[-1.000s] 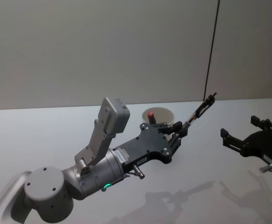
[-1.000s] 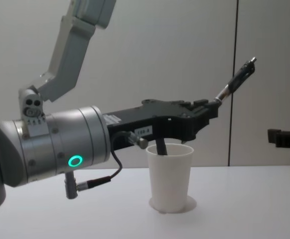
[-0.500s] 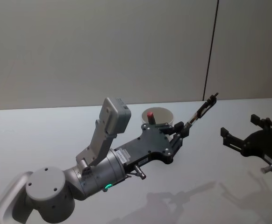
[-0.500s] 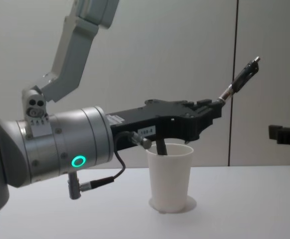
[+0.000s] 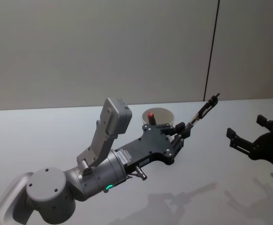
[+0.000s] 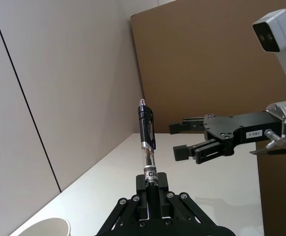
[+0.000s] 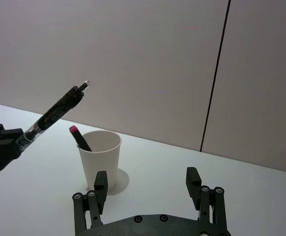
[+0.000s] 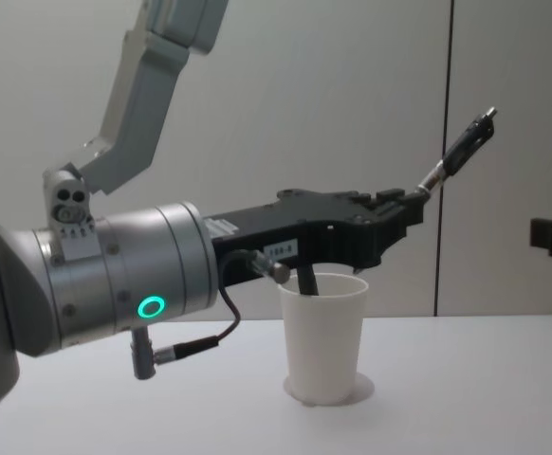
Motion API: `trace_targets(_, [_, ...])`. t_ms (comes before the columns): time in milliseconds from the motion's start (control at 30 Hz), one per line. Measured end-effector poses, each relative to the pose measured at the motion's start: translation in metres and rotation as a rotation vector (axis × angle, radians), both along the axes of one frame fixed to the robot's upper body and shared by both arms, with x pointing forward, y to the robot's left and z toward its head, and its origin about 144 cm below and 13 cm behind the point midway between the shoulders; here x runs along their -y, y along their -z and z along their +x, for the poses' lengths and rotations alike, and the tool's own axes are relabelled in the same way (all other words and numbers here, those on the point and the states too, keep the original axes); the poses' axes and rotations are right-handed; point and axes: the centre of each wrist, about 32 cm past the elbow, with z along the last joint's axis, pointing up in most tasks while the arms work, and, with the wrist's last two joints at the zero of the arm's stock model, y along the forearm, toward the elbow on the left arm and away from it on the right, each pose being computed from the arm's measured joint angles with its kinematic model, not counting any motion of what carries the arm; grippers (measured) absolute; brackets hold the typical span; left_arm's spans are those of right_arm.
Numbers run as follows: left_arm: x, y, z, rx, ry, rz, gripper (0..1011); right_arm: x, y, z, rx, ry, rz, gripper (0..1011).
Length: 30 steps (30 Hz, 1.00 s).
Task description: Place the pen into the pen holder.
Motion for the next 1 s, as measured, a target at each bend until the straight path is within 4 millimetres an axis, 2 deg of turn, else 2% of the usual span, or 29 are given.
trace_targets(467, [0.000,0.000,0.000,0.000,0.001,0.000,140,0.009,0.004,-0.013,0.007,-0.054,0.109,1001])
trace_targets(1000, [0.000,0.000,0.000,0.000,0.000,0.000,140,0.012,0.010,-0.014,0.004,-0.156,0.273,1001])
